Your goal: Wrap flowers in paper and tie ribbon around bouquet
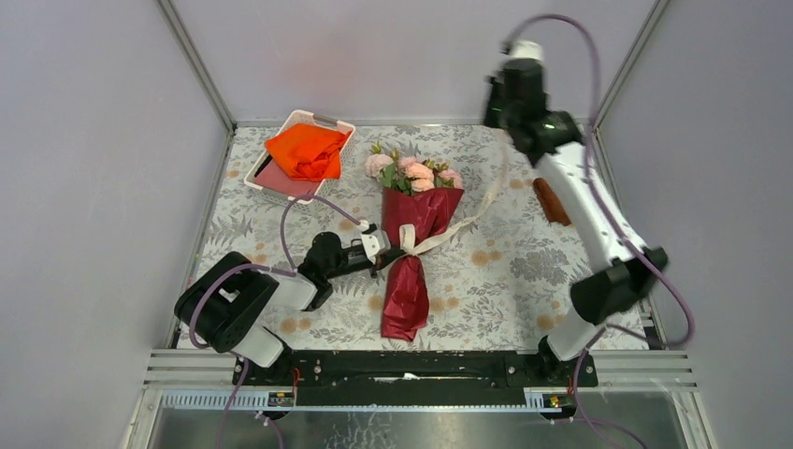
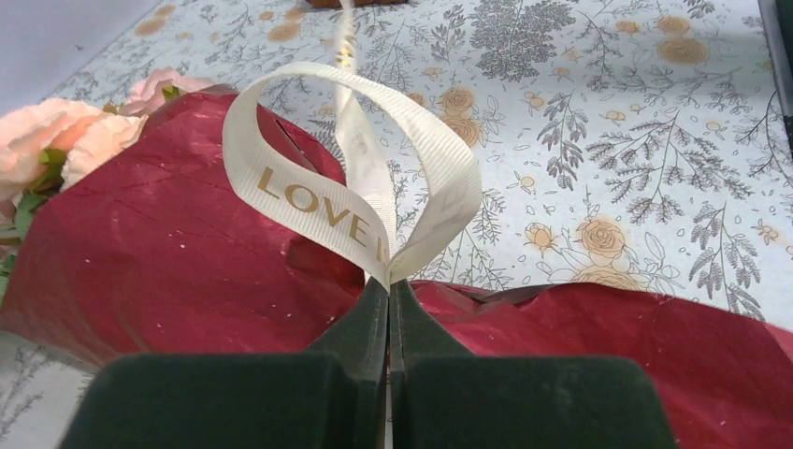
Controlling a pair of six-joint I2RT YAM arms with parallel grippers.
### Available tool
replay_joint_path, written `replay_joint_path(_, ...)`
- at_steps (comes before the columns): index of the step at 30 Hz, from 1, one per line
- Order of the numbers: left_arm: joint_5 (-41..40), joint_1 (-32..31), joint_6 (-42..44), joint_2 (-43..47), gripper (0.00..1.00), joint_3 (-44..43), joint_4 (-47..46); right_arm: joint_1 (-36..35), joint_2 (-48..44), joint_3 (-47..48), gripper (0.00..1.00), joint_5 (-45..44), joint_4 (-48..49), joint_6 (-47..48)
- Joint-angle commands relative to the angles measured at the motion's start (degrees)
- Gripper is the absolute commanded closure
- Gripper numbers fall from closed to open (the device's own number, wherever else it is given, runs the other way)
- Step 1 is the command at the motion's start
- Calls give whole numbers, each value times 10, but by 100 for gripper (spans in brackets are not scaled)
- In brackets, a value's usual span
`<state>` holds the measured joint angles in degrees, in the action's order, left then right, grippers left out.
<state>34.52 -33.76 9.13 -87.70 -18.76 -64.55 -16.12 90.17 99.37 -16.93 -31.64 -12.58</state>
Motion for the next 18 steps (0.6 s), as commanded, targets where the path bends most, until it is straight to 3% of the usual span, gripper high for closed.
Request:
replay_joint_path(1, -2, -11, 48, 20, 100, 3, -17, -210, 157, 241, 100, 17, 4, 6)
replay_joint_path(4, 0, -16, 62, 25, 100, 4, -4, -320, 285, 437, 100, 29, -25, 37)
replay_joint_path(6, 3, -21, 67, 27, 100, 5, -2, -358, 326, 494, 100, 48, -19, 31)
replay_joint_path(10, 2, -28, 67, 33, 100, 9, -5, -373, 298, 397, 100, 47, 36, 7)
replay_joint_path(11, 2, -29, 66, 34, 100, 10, -7, -373, 283, 374, 96, 38, 41, 9)
replay_joint_path(12, 1, -29, 64, 34, 100, 10, -7, -373, 270, 360, 81, 31, 39, 13)
replay_joint_path(14, 2, -29, 62, 33, 100, 11, -7, -372, 256, 364, 37, 16, 3, 32)
replay_joint_path(16, 2, -29, 58, 34, 100, 11, -7, -368, 241, 380, 4, -7, -47, 61)
replay_joint_path(18, 0, -29, 57, 34, 100, 12, -11, -356, 203, 352, 0, -15, -84, 85)
